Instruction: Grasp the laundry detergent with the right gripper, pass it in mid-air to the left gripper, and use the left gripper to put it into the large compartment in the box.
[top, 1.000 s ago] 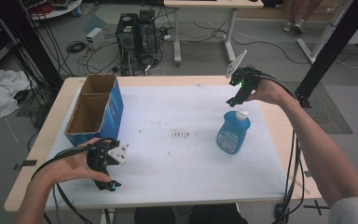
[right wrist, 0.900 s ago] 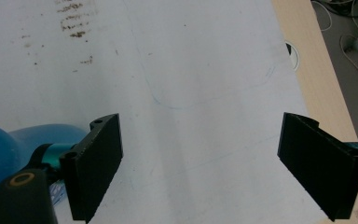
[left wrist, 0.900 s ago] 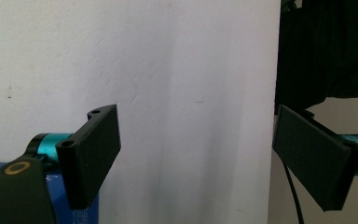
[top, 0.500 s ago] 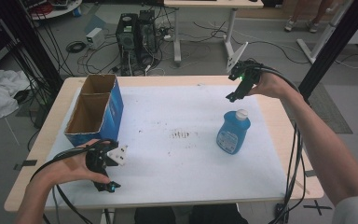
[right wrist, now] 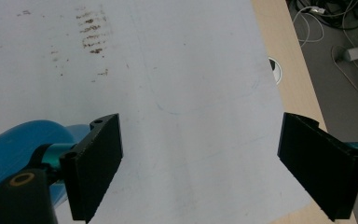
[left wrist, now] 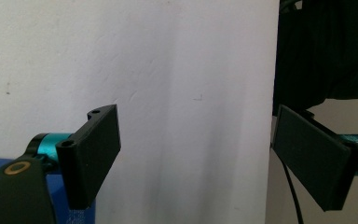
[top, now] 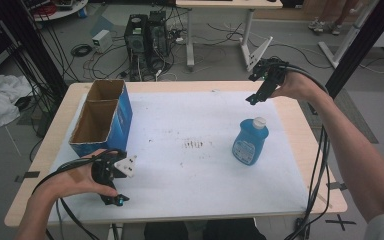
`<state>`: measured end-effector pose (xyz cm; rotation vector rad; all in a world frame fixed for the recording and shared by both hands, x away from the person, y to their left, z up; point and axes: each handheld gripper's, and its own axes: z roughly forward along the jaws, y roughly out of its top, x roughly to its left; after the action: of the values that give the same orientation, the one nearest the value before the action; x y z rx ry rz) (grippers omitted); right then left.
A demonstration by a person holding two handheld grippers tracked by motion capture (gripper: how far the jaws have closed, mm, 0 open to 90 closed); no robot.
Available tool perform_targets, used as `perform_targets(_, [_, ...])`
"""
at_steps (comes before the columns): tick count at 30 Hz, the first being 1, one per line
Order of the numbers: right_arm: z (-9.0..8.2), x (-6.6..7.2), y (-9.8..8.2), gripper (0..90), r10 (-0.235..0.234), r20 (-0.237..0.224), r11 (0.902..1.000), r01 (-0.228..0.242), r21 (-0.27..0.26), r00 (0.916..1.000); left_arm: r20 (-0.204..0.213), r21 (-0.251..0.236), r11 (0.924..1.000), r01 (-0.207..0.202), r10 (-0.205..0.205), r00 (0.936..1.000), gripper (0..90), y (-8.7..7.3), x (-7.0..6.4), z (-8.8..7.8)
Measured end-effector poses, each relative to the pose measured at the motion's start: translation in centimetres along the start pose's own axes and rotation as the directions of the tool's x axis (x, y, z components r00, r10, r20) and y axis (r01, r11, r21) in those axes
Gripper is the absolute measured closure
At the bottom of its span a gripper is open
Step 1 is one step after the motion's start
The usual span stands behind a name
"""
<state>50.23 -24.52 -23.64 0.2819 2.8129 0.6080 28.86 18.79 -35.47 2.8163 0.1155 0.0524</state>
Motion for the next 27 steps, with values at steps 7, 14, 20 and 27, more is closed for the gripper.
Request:
perform_targets(7, [-1.8,1.4,-0.1,13.1,-0.024,0.017,0.9997,0.024,-0.009,0.9996,-0.003,-0.003,1.0,-0.005,0.005,1.0,15.3,0.1,-0.1,0.0])
perform_targets(14, [-2.8,2.7,-0.3,13.1,-0.041,0.009,0.9991,0.041,-0.001,0.9991,-0.005,0.002,0.9999,-0.014,0.014,0.9999,15.3,0.2,-0.1,0.0])
perform_targets(20, [-4.2,4.7,-0.4,13.1,-0.069,0.033,0.9976,0.069,0.012,0.9971,-0.007,-0.005,1.0,-0.008,0.008,0.9999,15.3,0.1,-0.3,0.1])
perform_targets(27, [-4.8,6.2,-1.2,13.1,-0.069,0.018,0.9976,0.069,0.007,0.9974,-0.003,-0.002,0.9999,-0.011,0.011,0.9999,15.3,0.1,-0.4,0.1])
